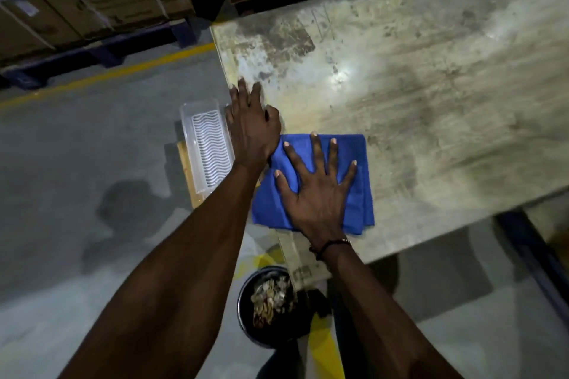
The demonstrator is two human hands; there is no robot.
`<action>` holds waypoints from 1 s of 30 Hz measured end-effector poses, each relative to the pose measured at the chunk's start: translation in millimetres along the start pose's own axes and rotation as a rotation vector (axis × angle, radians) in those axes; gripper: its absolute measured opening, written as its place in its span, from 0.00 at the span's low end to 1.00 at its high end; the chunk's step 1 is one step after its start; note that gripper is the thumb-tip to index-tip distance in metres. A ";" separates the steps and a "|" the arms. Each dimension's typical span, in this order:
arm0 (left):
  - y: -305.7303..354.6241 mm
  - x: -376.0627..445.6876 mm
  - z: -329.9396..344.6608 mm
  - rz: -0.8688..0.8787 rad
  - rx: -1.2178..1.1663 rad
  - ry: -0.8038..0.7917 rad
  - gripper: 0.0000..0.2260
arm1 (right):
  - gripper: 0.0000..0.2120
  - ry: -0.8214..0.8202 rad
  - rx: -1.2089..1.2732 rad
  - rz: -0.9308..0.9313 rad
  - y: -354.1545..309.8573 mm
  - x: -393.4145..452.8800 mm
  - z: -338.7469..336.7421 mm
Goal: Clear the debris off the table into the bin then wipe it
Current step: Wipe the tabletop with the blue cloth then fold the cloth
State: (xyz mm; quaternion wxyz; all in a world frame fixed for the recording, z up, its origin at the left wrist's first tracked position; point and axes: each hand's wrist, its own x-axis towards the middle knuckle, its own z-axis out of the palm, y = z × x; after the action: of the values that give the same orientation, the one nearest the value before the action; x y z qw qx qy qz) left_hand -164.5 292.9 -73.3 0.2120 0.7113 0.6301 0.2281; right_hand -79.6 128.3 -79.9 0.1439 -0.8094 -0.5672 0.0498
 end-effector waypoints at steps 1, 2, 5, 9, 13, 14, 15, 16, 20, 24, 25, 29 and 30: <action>2.5 -12.0 -0.3 0.026 0.020 -0.021 0.29 | 0.29 0.019 0.006 0.042 -0.3 -11.7 -1.7; 5.1 -25.0 0.1 0.057 0.046 -0.042 0.29 | 0.29 0.040 0.012 0.086 0.1 -24.7 -3.9; 11.4 -57.9 2.7 0.129 0.084 -0.101 0.29 | 0.30 0.064 0.017 0.226 -1.4 -55.9 -8.9; 23.4 -92.1 6.9 0.191 0.098 -0.148 0.28 | 0.33 0.058 0.018 0.410 -3.4 -78.7 -13.3; 33.7 -113.8 10.9 0.252 0.115 -0.198 0.28 | 0.33 0.091 0.040 0.542 -0.4 -96.1 -13.7; 35.8 -116.8 10.9 0.271 0.109 -0.209 0.28 | 0.33 0.105 0.065 0.578 -0.2 -98.1 -14.2; 39.1 -120.2 11.9 0.293 0.098 -0.230 0.28 | 0.32 0.128 0.109 0.621 1.4 -99.8 -15.2; 41.7 -122.9 12.8 0.313 0.089 -0.252 0.28 | 0.31 0.157 0.164 0.653 2.1 -100.5 -17.0; 54.5 -125.6 23.9 0.426 0.111 -0.313 0.28 | 0.27 0.284 0.267 0.685 15.8 -95.3 -18.3; 70.9 -121.5 38.4 0.534 0.124 -0.372 0.27 | 0.27 0.464 0.313 0.733 50.3 -75.1 -17.4; 76.7 -118.9 43.2 0.566 0.120 -0.389 0.27 | 0.27 0.488 0.299 0.760 62.2 -68.8 -18.5; 99.8 -108.5 60.8 0.685 0.084 -0.480 0.27 | 0.28 0.493 0.345 0.897 108.4 -47.8 -26.5; 107.3 -105.9 65.7 0.705 0.071 -0.502 0.27 | 0.28 0.501 0.366 0.902 115.7 -45.3 -28.3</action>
State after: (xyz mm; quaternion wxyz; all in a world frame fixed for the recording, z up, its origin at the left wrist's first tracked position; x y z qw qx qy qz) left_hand -50.6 174.4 -69.1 0.2434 0.9233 0.2849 0.0848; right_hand 16.0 44.7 -90.1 0.3773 -0.9212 -0.0945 0.0103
